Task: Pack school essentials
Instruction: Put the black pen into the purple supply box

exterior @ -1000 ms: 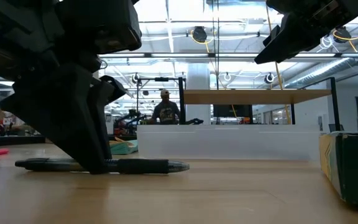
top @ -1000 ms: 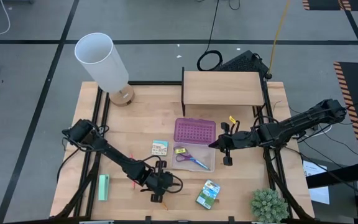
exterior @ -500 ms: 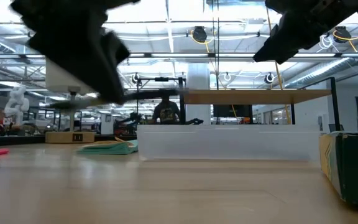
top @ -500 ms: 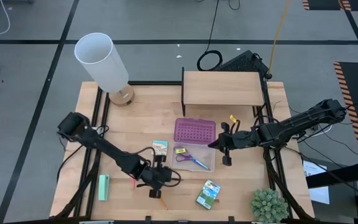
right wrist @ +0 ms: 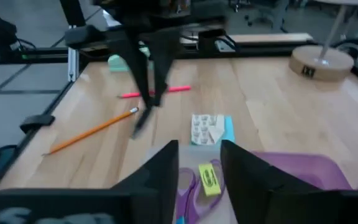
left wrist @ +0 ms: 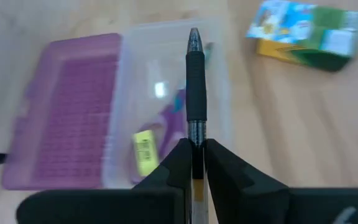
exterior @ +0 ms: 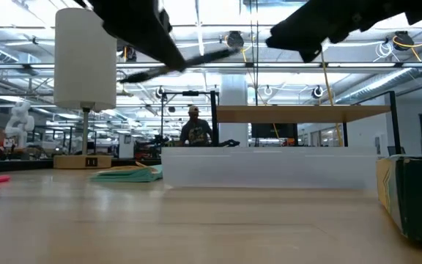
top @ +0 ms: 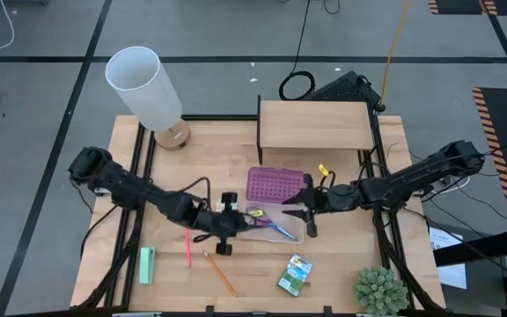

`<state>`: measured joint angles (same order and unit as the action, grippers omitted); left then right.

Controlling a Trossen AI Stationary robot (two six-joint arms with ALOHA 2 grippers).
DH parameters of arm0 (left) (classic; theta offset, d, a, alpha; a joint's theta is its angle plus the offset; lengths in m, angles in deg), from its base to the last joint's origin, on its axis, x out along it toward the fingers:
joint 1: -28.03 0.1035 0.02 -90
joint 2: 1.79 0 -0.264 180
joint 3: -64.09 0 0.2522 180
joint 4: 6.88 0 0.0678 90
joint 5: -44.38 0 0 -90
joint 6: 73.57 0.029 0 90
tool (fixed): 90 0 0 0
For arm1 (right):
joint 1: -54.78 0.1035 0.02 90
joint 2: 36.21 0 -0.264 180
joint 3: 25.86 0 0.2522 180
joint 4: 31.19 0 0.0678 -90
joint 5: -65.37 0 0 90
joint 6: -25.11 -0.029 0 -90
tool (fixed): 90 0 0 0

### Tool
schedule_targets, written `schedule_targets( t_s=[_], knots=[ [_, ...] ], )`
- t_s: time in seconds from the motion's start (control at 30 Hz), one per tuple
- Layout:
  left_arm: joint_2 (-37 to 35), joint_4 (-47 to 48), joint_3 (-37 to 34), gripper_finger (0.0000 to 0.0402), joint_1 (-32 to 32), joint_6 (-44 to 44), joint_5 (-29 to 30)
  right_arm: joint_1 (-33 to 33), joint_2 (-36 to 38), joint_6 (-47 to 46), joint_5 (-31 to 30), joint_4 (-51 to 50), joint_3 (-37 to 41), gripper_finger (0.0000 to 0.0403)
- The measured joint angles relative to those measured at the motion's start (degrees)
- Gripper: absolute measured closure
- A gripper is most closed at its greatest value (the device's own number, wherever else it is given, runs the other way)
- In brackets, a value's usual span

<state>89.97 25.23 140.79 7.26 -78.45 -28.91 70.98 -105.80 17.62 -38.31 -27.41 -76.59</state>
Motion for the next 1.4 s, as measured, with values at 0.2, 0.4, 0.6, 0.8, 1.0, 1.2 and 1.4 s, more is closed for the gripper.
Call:
schedule_targets(
  t_s=[0.2,0.4,0.6,0.8,1.0,1.2,1.4],
  knots=[
    [0.66,0.49,0.00,0.0362,3.84,0.70,-0.06,0.02,-7.21,5.89,-0.03,8.92,0.00,0.0247],
    [0.59,-0.46,0.00,0.0362,5.03,1.51,-0.59,0.00,-14.31,10.44,0.01,18.59,-0.02,0.0239],
    [0.59,-1.67,0.00,0.0362,5.00,2.18,-0.96,-0.13,-19.47,11.87,0.16,24.15,-0.02,0.0239],
    [0.59,-1.72,0.00,0.0362,5.00,2.05,-1.18,-0.96,-20.45,11.60,0.21,25.31,-0.02,0.0241],
    [0.59,-1.95,0.00,0.0362,5.00,1.55,-1.18,-1.16,-20.45,11.42,0.42,25.07,-0.02,0.0274],
    [0.59,-1.95,0.00,0.0362,5.00,1.22,-1.16,-1.16,-20.45,11.41,0.53,24.91,-0.02,0.0329],
    [0.59,-1.84,0.00,0.0362,5.00,0.92,-1.23,-1.25,-20.45,11.45,1.95,24.67,-0.02,0.0377]
  ],
)
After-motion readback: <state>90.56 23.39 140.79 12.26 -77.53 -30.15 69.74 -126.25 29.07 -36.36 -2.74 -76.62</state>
